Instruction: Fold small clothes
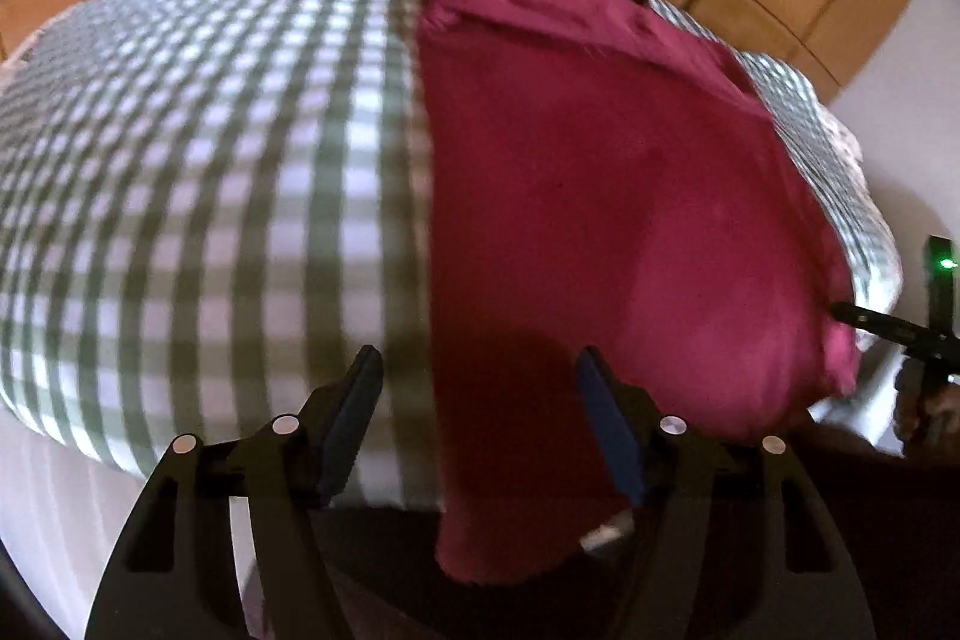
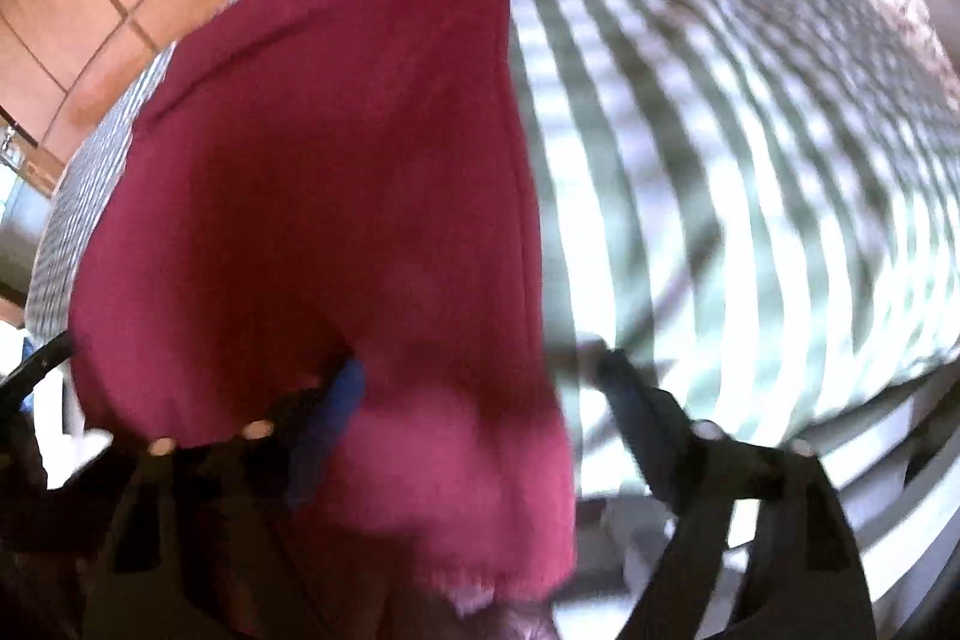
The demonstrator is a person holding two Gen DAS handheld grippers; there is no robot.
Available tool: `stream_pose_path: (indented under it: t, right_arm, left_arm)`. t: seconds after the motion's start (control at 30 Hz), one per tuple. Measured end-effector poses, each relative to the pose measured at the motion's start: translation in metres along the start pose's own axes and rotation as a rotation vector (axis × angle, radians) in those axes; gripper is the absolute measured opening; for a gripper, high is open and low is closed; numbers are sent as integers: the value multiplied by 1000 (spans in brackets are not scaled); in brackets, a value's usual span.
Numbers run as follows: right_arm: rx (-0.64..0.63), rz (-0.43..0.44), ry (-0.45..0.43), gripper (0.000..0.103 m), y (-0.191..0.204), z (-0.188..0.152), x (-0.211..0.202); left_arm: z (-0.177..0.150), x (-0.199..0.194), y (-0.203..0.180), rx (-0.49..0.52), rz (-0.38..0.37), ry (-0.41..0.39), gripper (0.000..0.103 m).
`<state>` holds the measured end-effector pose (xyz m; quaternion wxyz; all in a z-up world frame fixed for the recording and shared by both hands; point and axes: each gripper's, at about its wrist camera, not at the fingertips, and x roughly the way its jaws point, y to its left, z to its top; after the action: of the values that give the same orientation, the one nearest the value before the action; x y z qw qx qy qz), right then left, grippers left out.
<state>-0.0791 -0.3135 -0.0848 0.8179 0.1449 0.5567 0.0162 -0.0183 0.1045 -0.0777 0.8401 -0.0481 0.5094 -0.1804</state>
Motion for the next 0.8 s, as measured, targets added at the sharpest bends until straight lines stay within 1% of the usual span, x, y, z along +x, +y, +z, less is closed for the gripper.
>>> stream_pose_path:
  t: [0.03, 0.07, 0.1, 0.13, 0.17, 0.2, 0.27, 0.3, 0.33, 0.4, 0.47, 0.53, 0.6, 0.67, 0.77, 0.8]
  right_arm:
    - [11, 25, 35, 61, -2, -6, 3]
    - [12, 38, 61, 48, -3, -11, 6]
    - [7, 42, 81, 34, -4, -14, 8]
    - [16, 56, 92, 26, -5, -15, 8]
    - [49, 115, 103, 7, -7, -12, 6]
    - [69, 163, 98, 8, -7, -9, 1]
    - [70, 250, 38, 8, -2, 5, -15]
    - [85, 306, 4, 8, 0, 15, -23]
    - [95, 340, -27, 8, 2, 25, -29]
    - [108, 372, -74, 8, 4, 45, -34]
    - [128, 397, -107, 8, 4, 62, -35]
    - [152, 391, -142, 8, 2, 81, -33]
    - [179, 372, -166, 8, -2, 98, -29]
    - [220, 363, -174, 8, -14, 116, -23]
    - [250, 355, -183, 9, -18, 136, -14]
    - [257, 360, -189, 14, -18, 142, -12]
  left_arm:
    - [-4, 2, -3, 14, -17, 27, 54]
    - [-7, 4, -4, 23, -30, 49, 46]
    - [-10, 5, -4, 28, -41, 67, 30]
    - [-13, 7, -5, 38, -57, 86, 23]
    - [-13, 6, -4, 43, -68, 91, 13]
    - [-13, 3, -3, 37, -85, 87, 6]
    - [-2, -8, 6, -43, -198, 71, 6]
    - [3, -13, 10, -73, -242, 55, 6]
    - [12, -20, 16, -116, -307, 25, 6]
    - [29, -28, 21, -153, -374, -28, 6]
    - [51, -31, 23, -167, -411, -79, 6]
    - [71, -26, 24, -181, -435, -100, 6]
    - [92, -16, 30, -186, -411, -107, 6]
    - [105, -1, 34, -218, -401, -99, 6]
    - [127, 13, 46, -269, -353, -104, 6]
    - [138, 20, 49, -294, -313, -112, 6]
